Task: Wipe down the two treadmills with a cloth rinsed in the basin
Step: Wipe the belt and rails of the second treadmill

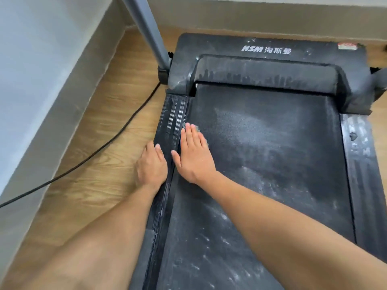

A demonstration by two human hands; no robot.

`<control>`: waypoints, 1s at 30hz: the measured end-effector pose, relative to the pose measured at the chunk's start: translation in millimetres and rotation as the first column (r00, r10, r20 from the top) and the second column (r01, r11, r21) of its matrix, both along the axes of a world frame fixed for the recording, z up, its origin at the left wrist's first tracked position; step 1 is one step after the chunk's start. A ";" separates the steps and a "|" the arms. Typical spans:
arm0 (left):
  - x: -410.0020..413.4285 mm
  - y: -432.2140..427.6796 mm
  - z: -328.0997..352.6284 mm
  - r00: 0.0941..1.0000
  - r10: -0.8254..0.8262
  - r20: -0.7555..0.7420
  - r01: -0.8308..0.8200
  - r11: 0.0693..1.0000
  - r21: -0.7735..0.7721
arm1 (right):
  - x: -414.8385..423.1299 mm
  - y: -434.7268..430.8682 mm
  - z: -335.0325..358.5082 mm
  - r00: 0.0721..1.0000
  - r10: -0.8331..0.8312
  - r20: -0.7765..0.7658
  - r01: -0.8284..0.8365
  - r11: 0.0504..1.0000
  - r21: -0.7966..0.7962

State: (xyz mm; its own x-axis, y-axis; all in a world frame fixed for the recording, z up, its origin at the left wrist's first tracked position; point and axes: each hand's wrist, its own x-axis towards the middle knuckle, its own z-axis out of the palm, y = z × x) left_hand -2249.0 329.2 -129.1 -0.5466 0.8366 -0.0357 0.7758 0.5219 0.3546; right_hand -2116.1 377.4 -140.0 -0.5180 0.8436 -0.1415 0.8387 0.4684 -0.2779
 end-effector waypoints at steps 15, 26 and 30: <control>-3.8 6.5 -4.3 0.998 0.014 0.062 -0.010 0.997 -0.072 | 331.2 -14.2 12.2 0.823 -0.551 0.141 0.562 0.826 -0.049; -13.6 10.5 0.5 0.950 0.080 0.301 -0.031 0.986 -0.164 | 45.9 -29.9 4.6 0.980 -0.201 0.002 0.201 0.979 -0.036; -23.4 11.2 3.7 0.917 0.072 0.391 0.008 0.980 -0.199 | -4.2 -61.2 0.7 0.999 0.007 0.032 -0.006 1.000 -0.030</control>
